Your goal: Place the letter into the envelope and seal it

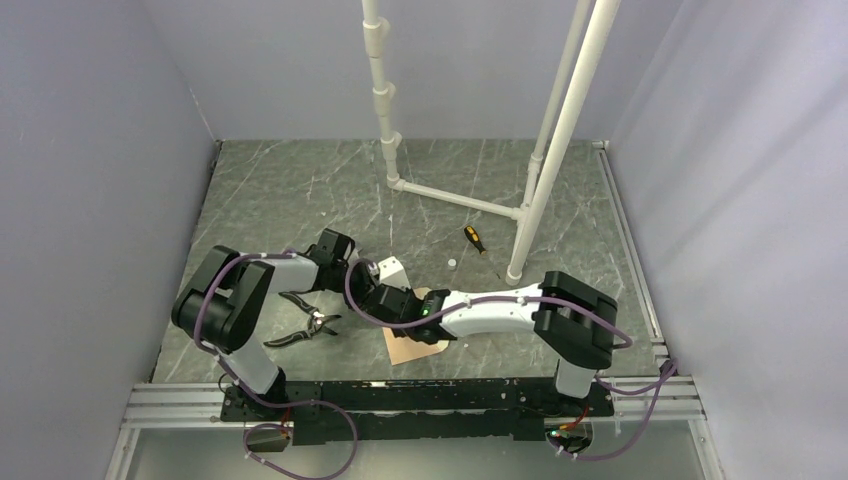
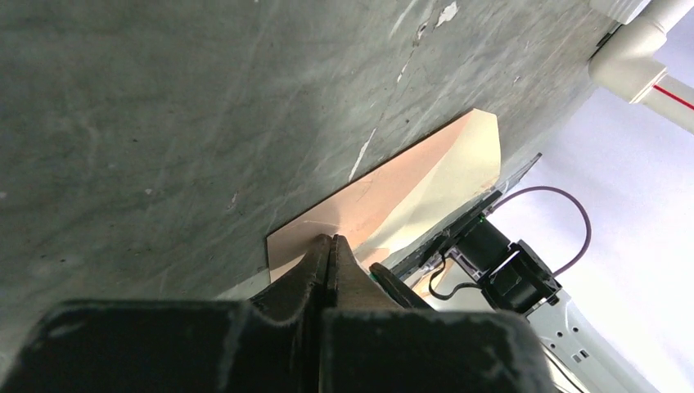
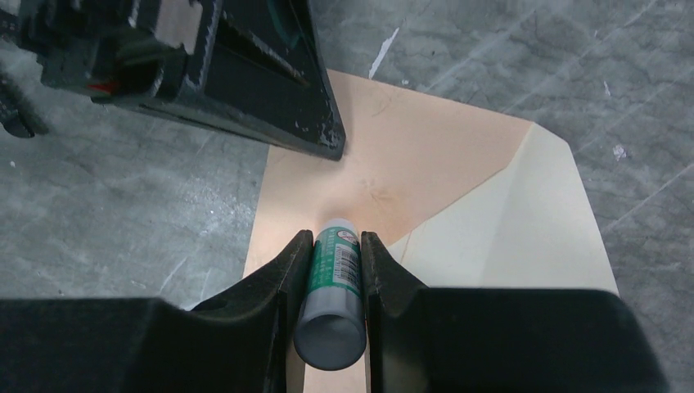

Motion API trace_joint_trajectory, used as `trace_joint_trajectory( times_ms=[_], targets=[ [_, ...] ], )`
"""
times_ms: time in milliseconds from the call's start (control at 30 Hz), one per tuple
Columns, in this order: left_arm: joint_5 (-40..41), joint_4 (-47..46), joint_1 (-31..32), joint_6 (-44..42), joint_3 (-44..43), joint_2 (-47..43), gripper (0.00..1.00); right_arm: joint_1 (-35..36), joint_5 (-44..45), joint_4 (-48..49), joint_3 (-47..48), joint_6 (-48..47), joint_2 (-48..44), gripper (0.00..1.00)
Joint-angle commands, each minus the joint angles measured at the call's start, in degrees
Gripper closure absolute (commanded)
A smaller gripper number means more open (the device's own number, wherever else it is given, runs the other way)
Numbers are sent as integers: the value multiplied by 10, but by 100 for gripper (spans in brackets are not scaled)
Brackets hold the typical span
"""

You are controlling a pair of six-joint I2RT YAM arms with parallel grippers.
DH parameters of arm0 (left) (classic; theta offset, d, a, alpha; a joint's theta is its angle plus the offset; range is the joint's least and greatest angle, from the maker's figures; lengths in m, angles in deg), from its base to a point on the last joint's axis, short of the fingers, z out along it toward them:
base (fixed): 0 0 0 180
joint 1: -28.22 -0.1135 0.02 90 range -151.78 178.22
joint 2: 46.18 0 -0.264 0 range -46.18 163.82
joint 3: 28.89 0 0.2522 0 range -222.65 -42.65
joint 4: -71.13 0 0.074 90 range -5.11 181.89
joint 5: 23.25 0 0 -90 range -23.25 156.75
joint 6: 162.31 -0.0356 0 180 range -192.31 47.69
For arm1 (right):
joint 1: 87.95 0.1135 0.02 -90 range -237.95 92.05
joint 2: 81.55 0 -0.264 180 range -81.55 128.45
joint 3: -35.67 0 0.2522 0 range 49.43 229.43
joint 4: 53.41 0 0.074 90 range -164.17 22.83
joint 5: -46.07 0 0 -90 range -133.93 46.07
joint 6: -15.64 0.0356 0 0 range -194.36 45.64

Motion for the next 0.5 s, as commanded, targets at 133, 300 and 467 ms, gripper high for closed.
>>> trace_joint_trajectory(
  times_ms=[133,300,467],
  targets=[
    [82,19,11,2,27,52,98,-5,-45,-25,2,-20,16,100],
    [96,24,11,9,24,51,98,16,-68,-57,-14,-19,-5,100],
    [100,19,11,14,29,56,98,21,-62,-79,-24,-9,-19,100]
  ],
)
